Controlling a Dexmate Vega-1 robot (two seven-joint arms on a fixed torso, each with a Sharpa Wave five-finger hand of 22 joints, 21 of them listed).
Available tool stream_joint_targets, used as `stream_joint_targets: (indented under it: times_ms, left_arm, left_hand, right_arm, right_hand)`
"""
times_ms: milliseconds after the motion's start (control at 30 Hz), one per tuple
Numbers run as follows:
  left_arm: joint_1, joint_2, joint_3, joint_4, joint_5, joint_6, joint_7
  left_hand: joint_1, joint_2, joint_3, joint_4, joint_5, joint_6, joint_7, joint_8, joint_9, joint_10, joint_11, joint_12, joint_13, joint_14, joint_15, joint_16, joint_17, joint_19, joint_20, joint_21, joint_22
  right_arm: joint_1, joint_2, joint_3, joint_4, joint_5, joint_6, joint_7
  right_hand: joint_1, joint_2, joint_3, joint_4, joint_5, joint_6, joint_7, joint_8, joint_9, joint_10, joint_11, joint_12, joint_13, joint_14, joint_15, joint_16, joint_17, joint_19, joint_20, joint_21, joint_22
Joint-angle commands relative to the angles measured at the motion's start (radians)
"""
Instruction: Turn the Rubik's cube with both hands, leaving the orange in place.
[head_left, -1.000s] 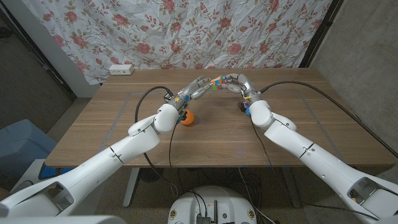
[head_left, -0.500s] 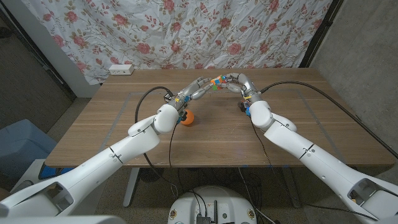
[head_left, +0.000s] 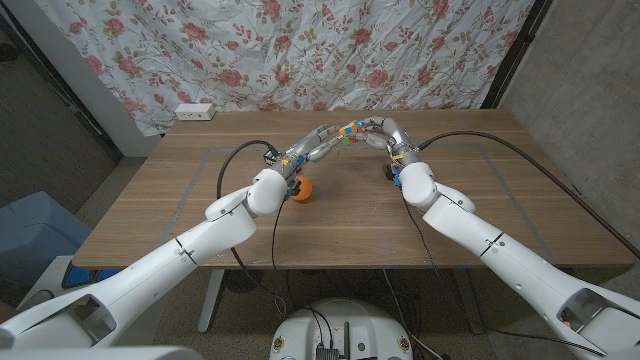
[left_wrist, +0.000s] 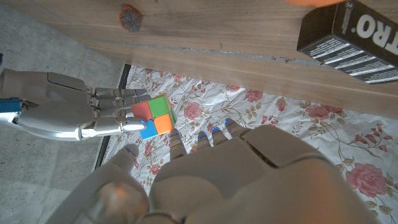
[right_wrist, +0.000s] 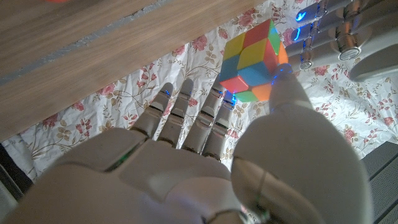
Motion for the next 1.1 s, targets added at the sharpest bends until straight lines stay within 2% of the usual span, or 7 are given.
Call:
stream_joint_targets:
  times_ms: [33,67,100,1100]
  left_arm:
    - [0.005,-0.003,-0.001,-0.004,0.004,0.013,0.002]
    - [0.004,0.0,-0.001,0.003,0.0,-0.009,0.004]
    - [0.004,-0.004,-0.001,-0.001,0.003,0.009,0.004]
    - [-0.022,-0.034,0.013,0.052,-0.016,-0.019,0.008]
  left_hand:
    - [0.006,0.116,0.003,-0.002,0.003,0.009,-0.001,0.004,0.002,-0.067,0.001,0.004,0.002,-0.135,0.001,0.005,0.001,-0.039,0.005,0.009,0.002]
    - [0.006,0.116,0.004,-0.002,0.003,0.008,-0.001,0.004,0.002,-0.067,0.001,0.004,0.002,-0.135,0.001,0.006,0.001,-0.039,0.005,0.009,0.002]
    - [0.006,0.116,0.004,-0.002,0.003,0.008,-0.001,0.004,0.002,-0.067,0.001,0.004,0.002,-0.134,0.001,0.006,0.001,-0.038,0.006,0.009,0.002]
    - [0.009,0.119,0.011,-0.004,0.006,0.013,0.006,0.001,0.001,-0.059,0.006,0.004,0.001,-0.129,0.002,0.004,0.0,-0.035,0.007,0.009,0.001]
  right_arm:
    - [-0.003,0.014,-0.003,0.001,-0.005,-0.008,-0.016]
    - [-0.002,0.016,-0.003,0.001,-0.005,-0.01,-0.018]
    - [0.0,0.017,-0.005,0.004,-0.006,-0.007,-0.017]
    - [0.017,0.065,-0.012,0.046,-0.015,-0.014,-0.072]
  right_hand:
    - [0.051,0.051,-0.002,-0.001,0.004,0.047,-0.039,0.009,0.005,0.036,-0.024,0.005,0.002,0.013,-0.133,0.011,0.005,0.009,-0.002,0.004,0.001]
    - [0.051,0.051,-0.002,-0.001,0.004,0.048,-0.039,0.009,0.005,0.036,-0.024,0.005,0.002,0.013,-0.133,0.011,0.005,0.009,-0.002,0.004,0.001]
    - [0.051,0.051,-0.003,-0.001,0.004,0.049,-0.039,0.01,0.006,0.037,-0.024,0.005,0.002,0.013,-0.133,0.011,0.005,0.009,-0.002,0.004,0.001]
    - [0.068,0.057,-0.007,-0.004,0.004,0.069,-0.039,0.015,0.006,0.055,-0.025,0.004,0.008,0.028,-0.139,0.027,0.009,0.019,-0.006,0.005,0.001]
